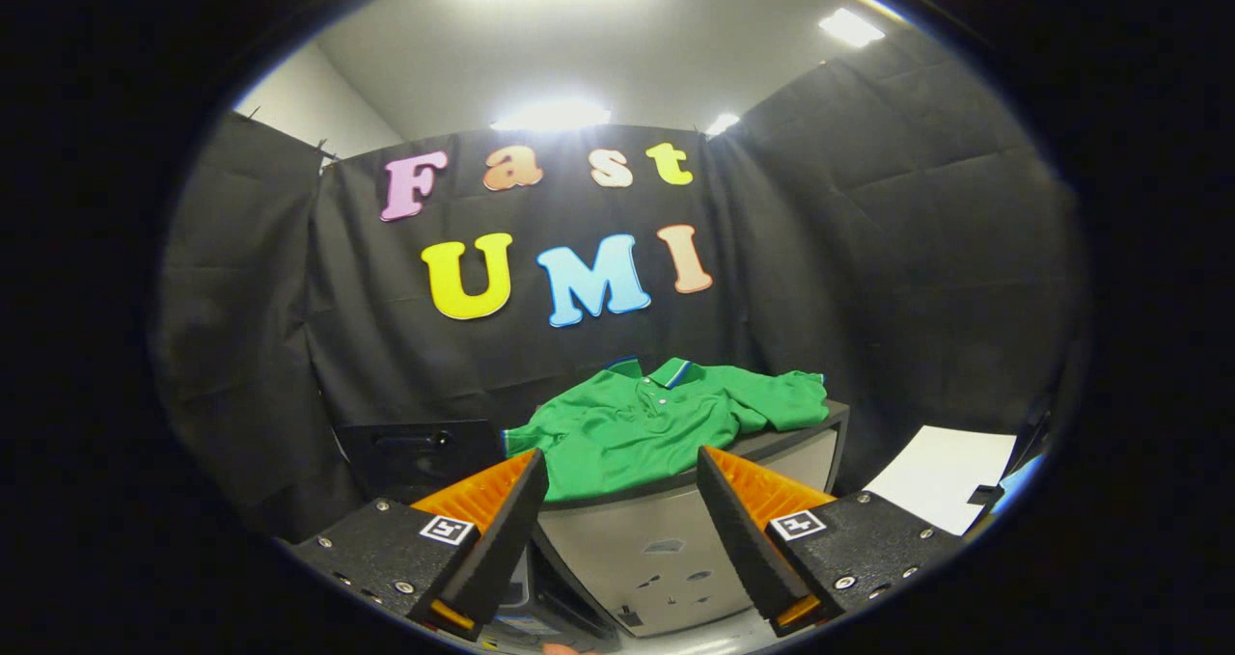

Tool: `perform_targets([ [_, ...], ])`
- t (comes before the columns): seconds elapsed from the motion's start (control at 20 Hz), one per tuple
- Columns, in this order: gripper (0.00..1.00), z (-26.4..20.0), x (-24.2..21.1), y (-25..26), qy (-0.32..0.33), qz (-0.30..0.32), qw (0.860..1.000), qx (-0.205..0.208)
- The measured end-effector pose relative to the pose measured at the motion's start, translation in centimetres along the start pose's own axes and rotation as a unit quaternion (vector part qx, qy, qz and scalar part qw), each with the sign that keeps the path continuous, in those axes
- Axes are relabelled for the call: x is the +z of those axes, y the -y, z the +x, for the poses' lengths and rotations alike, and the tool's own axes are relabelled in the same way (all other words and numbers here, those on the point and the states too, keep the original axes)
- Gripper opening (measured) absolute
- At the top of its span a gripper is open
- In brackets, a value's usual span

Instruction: Put the clothes into the washing machine and then close the washing machine lid.

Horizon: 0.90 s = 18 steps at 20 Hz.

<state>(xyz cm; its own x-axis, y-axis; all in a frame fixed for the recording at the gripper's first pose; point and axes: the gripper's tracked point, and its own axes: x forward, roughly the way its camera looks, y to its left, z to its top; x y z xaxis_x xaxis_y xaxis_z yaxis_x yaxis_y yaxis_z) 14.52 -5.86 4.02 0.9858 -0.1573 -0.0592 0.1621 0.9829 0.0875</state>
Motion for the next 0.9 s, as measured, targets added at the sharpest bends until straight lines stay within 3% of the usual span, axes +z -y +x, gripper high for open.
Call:
perform_targets([
  [0.15, 0.96, 6.0, 0.1, 1.5, -0.055, -0.016, 0.998, -0.025],
  [0.25, 0.96, 10.0, -0.5, 1.6, -0.104, -0.008, 0.994, -0.021],
  [0.5, 0.96, 17.6, -2.2, 3.6, -0.203, -0.049, 0.977, -0.035],
  [0.7, 0.96, 21.6, -2.8, 2.8, -0.242, -0.045, 0.969, -0.006],
  [0.85, 0.96, 22.4, -5.3, 3.0, -0.291, -0.053, 0.955, -0.006],
  [0.9, 0.96, 22.8, -5.0, 2.9, -0.283, -0.066, 0.957, -0.003],
])
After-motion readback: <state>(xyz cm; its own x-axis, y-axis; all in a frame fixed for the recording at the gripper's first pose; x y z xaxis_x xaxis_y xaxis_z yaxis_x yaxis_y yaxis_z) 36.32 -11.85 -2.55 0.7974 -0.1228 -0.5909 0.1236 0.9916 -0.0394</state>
